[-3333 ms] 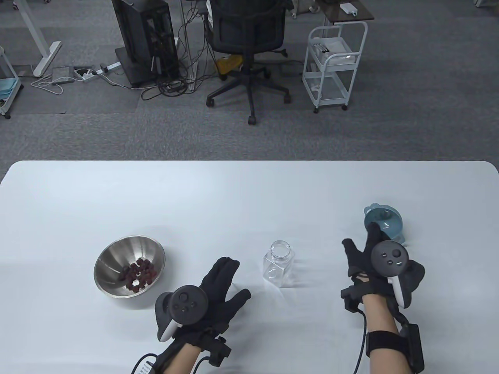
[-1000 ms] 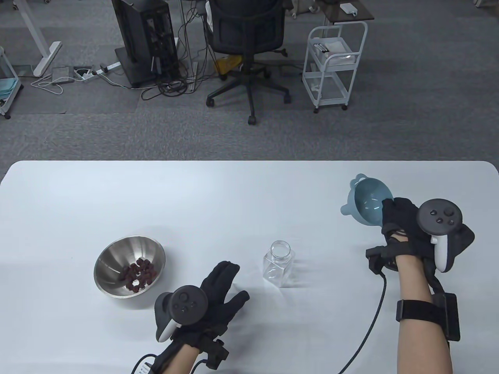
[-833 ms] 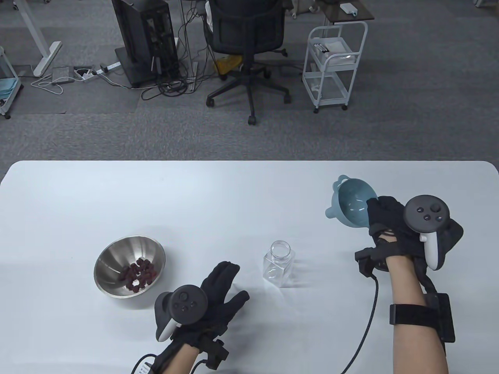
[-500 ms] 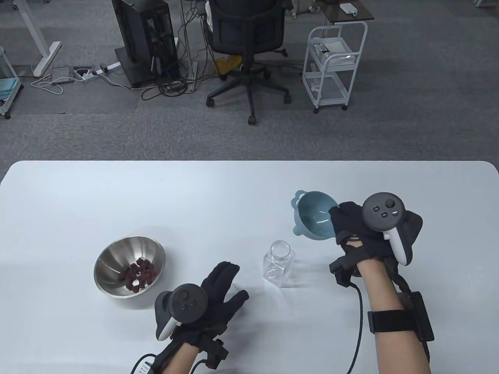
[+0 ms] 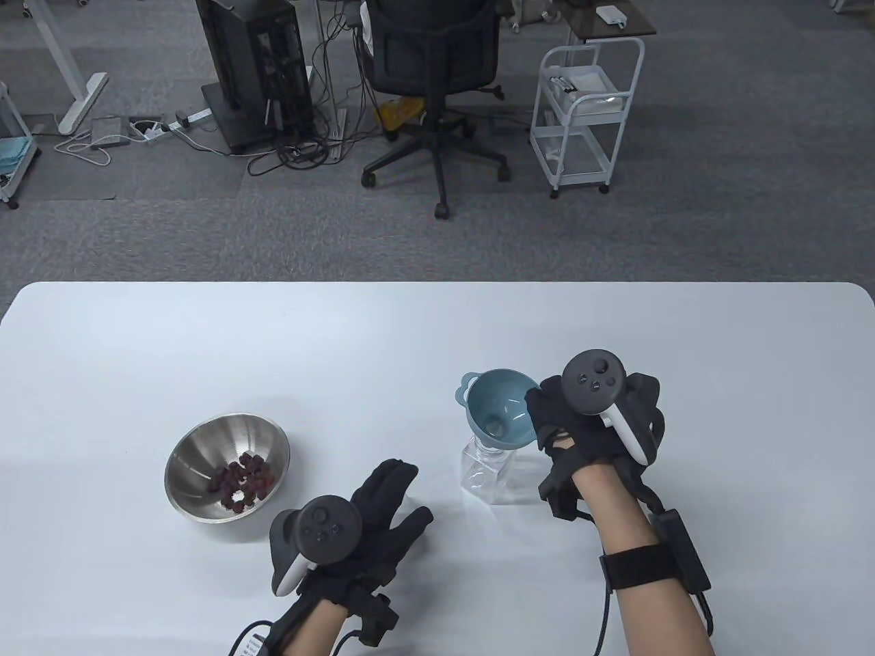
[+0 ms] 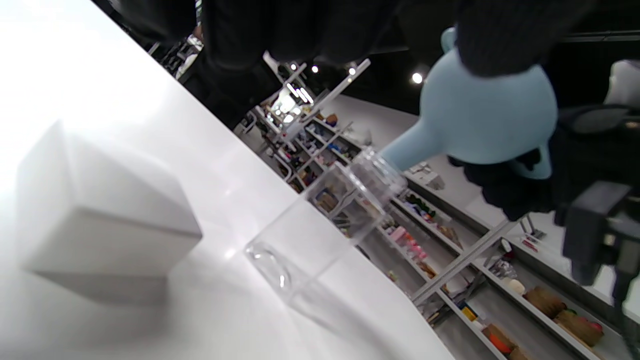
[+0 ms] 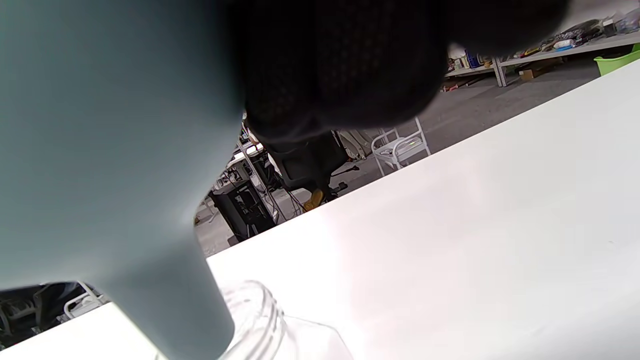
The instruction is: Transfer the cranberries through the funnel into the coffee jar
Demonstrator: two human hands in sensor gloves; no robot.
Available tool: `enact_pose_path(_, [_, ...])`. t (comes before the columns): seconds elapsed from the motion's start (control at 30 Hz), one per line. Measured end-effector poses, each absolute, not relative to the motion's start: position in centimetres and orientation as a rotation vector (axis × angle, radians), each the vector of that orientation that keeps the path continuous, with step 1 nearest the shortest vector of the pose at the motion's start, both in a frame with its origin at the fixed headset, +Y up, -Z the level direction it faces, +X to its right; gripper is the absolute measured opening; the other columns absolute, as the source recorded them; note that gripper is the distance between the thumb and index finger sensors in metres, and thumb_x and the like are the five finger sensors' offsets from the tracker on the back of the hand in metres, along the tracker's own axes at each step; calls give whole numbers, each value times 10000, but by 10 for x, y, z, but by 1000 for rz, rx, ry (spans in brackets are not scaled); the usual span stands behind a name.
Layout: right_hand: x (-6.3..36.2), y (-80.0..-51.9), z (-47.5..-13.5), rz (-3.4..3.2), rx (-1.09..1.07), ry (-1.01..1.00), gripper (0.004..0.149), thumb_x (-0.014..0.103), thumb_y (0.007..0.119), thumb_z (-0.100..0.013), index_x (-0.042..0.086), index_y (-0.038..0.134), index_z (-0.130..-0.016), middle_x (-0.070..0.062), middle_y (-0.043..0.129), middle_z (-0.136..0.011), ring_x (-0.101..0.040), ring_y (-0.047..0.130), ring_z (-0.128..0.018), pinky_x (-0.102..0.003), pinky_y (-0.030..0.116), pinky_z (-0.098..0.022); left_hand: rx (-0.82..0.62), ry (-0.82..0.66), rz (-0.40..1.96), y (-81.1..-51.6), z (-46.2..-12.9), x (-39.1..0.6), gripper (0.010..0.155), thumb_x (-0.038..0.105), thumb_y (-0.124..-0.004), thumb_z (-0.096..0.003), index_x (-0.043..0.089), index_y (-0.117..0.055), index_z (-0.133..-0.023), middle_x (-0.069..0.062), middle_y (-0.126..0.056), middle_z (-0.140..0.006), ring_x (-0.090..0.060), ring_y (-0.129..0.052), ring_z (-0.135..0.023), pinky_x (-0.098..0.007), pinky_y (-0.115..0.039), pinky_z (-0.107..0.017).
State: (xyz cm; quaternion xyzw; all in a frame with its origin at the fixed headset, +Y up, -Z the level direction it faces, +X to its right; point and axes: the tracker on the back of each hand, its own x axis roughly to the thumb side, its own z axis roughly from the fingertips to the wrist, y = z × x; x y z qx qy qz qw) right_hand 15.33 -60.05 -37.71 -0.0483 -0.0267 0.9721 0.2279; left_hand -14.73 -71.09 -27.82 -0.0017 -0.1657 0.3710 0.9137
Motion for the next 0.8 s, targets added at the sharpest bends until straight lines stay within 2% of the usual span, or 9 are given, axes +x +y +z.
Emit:
enact_pose_path(0.33, [145, -621, -384, 2721, -191, 9, 434, 422, 796, -505, 81, 893, -755, -70, 1029, -488, -247, 981, -323, -366, 809, -265, -7, -344, 762, -711, -279, -147, 755, 627, -665, -512, 194, -573, -1124, -155, -528, -1205, -471, -662, -1071, -617, -602, -737])
enact_pose_path(0.8, [146, -628, -384, 2690, -198, 31, 495, 471, 768, -504, 72, 887, -771, -68, 1035, -488, -250, 988, -318, -364, 814, -257, -10, -340, 771, -712, -279, -148, 746, 625, -656, -516, 197, -578, -1122, -150, -535, -1205, -473, -663, -1071, -619, -602, -736])
